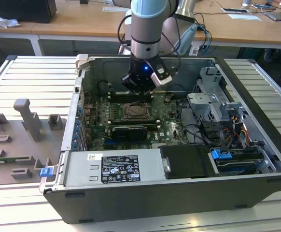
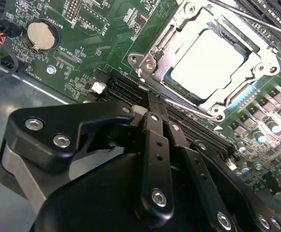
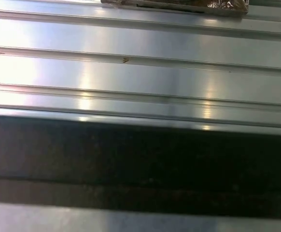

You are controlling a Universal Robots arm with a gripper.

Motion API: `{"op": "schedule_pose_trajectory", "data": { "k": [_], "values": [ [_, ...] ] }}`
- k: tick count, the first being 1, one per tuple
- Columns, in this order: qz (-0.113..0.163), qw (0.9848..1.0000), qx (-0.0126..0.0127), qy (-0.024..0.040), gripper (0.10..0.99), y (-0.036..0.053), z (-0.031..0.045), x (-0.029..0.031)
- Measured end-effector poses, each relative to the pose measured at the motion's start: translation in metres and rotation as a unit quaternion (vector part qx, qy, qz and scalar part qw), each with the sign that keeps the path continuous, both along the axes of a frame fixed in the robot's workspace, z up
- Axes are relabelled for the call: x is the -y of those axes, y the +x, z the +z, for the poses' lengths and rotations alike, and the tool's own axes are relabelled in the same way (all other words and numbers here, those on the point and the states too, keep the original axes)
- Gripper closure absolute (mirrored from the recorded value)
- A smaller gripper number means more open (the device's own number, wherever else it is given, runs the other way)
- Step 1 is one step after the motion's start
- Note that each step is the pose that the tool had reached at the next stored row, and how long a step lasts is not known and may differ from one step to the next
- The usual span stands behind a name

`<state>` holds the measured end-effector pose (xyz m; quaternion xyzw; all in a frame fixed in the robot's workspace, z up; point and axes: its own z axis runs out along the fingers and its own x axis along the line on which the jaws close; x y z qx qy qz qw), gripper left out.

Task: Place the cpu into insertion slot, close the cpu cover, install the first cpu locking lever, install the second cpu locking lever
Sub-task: 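Install the first cpu locking lever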

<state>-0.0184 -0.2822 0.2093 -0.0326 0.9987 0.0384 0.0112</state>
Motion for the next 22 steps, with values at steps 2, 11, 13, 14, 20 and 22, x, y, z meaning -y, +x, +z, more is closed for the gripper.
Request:
{"op": "schedule_pose_trajectory", "data": {
  "k": [2, 11, 13, 14, 20, 22],
  "values": [
    [0.000, 1.0000, 0.0000, -0.0003, 0.980, 0.0001, -0.0012, 0.0000],
    [-0.002, 1.0000, -0.0001, -0.0050, 0.980, 0.0000, -0.0055, 0.0001],
    [-0.003, 1.0000, 0.0000, -0.0070, 0.980, 0.0001, -0.0062, 0.0002],
    [-0.003, 1.0000, -0.0001, -0.0069, 0.980, 0.0001, -0.0062, 0.0001],
    [-0.004, 1.0000, 0.0002, -0.0063, 0.980, 0.0002, -0.0071, 0.0006],
    [-0.005, 1.0000, 0.0000, -0.0067, 0.980, 0.0001, -0.0071, 0.0009]
  ]
}}
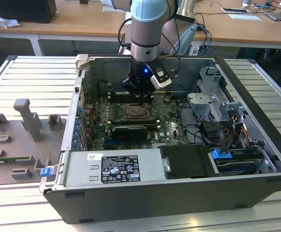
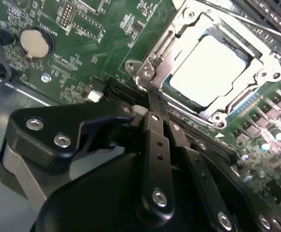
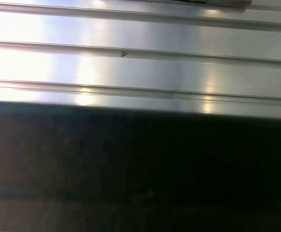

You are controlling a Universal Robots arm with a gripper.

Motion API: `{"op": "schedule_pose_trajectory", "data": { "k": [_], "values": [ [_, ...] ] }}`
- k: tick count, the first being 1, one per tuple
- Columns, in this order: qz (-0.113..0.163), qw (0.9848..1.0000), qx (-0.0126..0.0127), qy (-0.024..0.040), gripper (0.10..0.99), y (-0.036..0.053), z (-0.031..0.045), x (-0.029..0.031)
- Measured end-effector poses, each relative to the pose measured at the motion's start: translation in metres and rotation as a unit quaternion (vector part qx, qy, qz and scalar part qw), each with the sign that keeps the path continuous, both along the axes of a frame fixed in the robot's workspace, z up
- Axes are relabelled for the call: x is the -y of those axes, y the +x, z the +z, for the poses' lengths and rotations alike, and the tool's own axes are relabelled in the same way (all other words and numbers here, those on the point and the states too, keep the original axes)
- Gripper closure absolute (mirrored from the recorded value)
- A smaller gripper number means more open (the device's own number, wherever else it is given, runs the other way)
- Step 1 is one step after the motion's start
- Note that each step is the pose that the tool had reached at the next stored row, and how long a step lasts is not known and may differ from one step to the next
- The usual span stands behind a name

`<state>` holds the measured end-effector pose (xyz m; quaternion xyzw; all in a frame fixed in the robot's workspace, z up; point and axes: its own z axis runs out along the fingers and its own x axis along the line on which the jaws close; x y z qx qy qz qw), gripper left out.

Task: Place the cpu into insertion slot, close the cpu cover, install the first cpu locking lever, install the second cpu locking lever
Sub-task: 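Install the first cpu locking lever, then install the second cpu locking lever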

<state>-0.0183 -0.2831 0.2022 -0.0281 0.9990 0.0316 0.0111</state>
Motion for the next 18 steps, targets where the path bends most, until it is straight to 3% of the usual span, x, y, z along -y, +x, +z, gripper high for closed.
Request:
{"op": "schedule_pose_trajectory", "data": {
  "k": [2, 4, 18],
  "values": [
    [0.000, 1.0000, 0.0001, 0.0001, 0.980, 0.0001, 0.0013, 0.0000],
    [0.000, 1.0000, 0.0000, 0.0000, 0.980, 0.0001, 0.0094, 0.0000],
    [0.000, 1.0000, 0.0000, -0.0001, 0.980, 0.0001, 0.0114, 0.0082]
  ]
}}
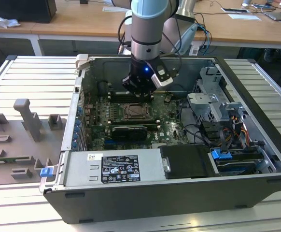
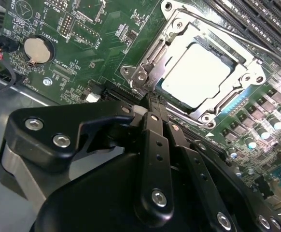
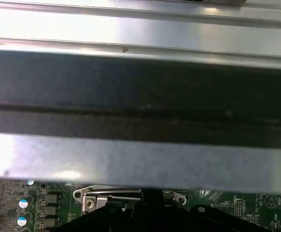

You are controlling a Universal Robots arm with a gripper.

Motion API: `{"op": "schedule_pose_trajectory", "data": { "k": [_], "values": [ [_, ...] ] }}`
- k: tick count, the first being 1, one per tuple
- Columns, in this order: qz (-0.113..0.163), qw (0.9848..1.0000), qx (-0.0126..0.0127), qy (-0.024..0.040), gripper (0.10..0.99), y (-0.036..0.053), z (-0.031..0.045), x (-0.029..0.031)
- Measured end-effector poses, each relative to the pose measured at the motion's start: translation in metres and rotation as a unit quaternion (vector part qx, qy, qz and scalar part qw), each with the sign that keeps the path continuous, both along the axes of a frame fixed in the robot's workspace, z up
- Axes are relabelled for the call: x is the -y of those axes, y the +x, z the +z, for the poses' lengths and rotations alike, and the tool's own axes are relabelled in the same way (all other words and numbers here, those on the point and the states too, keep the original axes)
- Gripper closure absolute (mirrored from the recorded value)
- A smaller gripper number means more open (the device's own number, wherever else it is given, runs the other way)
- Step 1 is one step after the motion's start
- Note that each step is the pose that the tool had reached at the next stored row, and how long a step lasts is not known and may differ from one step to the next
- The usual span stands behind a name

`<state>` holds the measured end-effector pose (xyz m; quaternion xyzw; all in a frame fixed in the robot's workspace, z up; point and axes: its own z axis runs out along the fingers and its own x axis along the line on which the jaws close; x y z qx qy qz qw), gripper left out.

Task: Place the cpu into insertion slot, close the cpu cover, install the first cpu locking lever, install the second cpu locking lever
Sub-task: 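Install the second cpu locking lever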

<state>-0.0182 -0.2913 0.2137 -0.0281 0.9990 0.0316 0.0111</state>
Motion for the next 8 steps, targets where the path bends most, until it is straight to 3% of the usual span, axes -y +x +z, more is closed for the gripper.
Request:
{"op": "schedule_pose_trajectory", "data": {
  "k": [3, 8],
  "values": [
    [0.000, 1.0000, 0.0001, 0.0001, 0.980, 0.0000, 0.0053, 0.0001],
    [0.000, 1.0000, 0.0000, 0.0000, 0.980, 0.0000, 0.0304, 0.0002]
  ]
}}
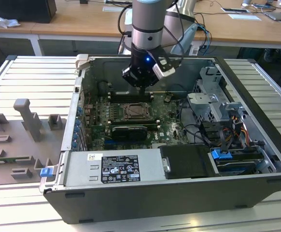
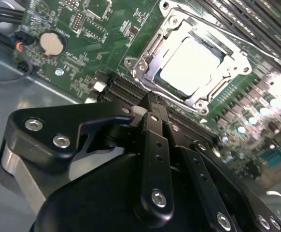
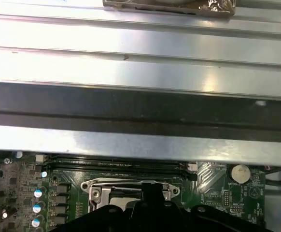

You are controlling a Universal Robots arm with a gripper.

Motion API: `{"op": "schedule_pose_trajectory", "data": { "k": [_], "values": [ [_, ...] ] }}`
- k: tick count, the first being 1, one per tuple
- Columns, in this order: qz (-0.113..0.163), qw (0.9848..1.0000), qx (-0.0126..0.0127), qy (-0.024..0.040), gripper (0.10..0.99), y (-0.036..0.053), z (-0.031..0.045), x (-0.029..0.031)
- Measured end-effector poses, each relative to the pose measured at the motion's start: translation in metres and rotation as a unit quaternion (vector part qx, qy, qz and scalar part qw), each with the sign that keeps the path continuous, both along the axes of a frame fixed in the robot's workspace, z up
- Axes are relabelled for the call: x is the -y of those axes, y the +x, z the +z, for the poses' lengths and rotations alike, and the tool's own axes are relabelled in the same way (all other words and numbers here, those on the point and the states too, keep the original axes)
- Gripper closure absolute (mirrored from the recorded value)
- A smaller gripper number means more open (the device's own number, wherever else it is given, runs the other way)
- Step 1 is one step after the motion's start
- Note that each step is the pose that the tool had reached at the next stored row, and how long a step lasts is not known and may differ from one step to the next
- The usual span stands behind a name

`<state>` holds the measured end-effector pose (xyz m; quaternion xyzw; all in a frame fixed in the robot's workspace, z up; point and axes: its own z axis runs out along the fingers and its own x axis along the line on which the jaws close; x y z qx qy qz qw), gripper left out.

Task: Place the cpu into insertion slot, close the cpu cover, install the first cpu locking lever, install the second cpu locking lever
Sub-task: 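Install the second cpu locking lever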

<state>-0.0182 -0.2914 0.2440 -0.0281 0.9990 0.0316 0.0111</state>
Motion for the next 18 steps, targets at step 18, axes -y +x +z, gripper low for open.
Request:
{"op": "schedule_pose_trajectory", "data": {
  "k": [18],
  "values": [
    [0.000, 1.0000, -0.0001, 0.0000, 0.980, 0.0000, 0.0058, 0.0189]
  ]
}}
